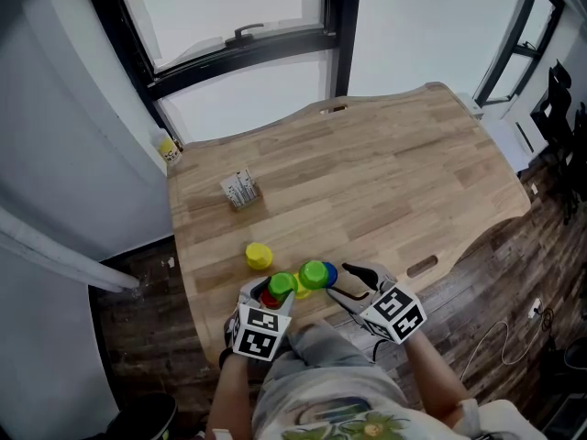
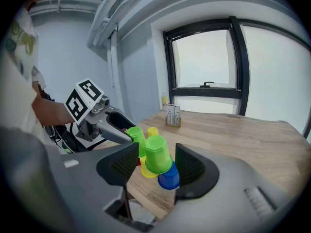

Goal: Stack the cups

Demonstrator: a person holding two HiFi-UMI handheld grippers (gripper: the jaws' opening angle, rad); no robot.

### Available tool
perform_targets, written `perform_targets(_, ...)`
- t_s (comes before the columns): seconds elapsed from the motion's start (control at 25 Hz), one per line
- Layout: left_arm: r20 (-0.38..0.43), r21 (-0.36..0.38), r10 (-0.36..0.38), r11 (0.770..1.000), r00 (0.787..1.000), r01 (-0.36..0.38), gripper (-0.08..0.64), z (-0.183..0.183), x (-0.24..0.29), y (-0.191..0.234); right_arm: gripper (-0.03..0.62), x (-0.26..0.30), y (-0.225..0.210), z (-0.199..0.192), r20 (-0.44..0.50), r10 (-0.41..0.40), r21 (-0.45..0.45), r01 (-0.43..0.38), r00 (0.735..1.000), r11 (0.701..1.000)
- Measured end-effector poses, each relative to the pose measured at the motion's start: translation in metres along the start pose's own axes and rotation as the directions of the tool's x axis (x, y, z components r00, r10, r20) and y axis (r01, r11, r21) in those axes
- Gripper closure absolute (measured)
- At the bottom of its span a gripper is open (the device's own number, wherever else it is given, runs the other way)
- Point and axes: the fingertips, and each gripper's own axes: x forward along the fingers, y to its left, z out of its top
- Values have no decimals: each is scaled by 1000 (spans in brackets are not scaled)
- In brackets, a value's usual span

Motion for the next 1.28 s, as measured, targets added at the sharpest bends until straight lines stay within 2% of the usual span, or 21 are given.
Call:
perform_targets(0.44,21,-1,-35,999,999,35,274,5,-1,-1,360,3,1,-1,-13,0,2,0,1000,1000)
perform_targets(0.52,58,-32,-54,998,997,56,272,11,-5,0,360,4,1,-1,-17,0,0,0,1000,1000)
perform_targets(0.68,139,-159,-85,981,987,107,268,21,-21,11,360,4,-4,0,-21,-4,-2,4,1000,1000)
perform_targets(0.88,198,-264,0,963,980,53,269,25,-39,54,362,6,-12,7,-11,-9,7,9,1000,1000)
perform_targets(1.08,191,-312,84,950,978,-21,270,21,-43,88,364,7,-19,11,-8,-11,12,11,1000,1000)
perform_targets(1.28,175,-336,116,940,978,-52,270,19,-32,105,364,11,-27,10,-17,-13,16,14,1000,1000)
